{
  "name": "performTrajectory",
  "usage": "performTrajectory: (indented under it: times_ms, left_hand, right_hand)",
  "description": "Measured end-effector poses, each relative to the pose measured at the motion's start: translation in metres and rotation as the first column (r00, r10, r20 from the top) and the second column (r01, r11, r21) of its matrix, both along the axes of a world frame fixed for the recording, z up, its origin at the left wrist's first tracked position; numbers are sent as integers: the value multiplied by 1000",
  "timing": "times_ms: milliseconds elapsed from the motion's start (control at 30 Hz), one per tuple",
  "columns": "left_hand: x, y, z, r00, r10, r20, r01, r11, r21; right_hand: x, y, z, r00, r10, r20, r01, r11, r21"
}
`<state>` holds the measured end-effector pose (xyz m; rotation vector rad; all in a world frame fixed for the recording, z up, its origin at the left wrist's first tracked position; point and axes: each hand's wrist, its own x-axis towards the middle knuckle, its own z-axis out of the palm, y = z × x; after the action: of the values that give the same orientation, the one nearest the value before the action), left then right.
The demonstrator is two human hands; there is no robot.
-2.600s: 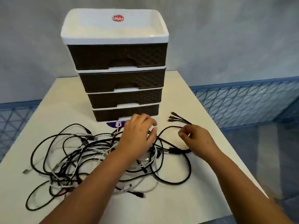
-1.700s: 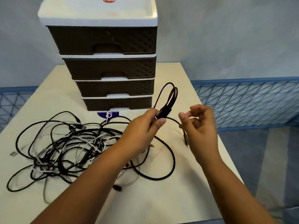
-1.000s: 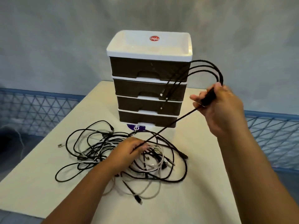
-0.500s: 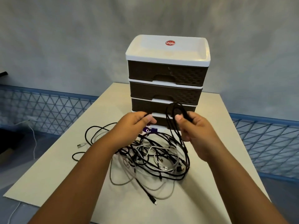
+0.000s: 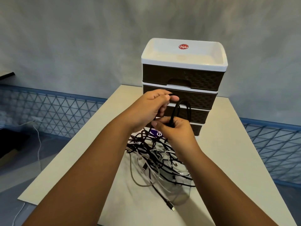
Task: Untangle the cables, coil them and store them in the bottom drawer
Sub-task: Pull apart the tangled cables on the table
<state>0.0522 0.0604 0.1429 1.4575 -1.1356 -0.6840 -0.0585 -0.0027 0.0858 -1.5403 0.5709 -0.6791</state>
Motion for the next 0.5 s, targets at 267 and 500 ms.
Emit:
performTrajectory:
  times_ms: [267,500]
  left_hand:
    - [23,50,-74,976,145,161,-157,986,62]
    - [40,73,-139,861,113,496,-206,969,138]
  right_hand:
    - [15,5,-16,998,-52,-28,51,998,-31]
    - [28,8,0,997,-30,65,24,996,90]
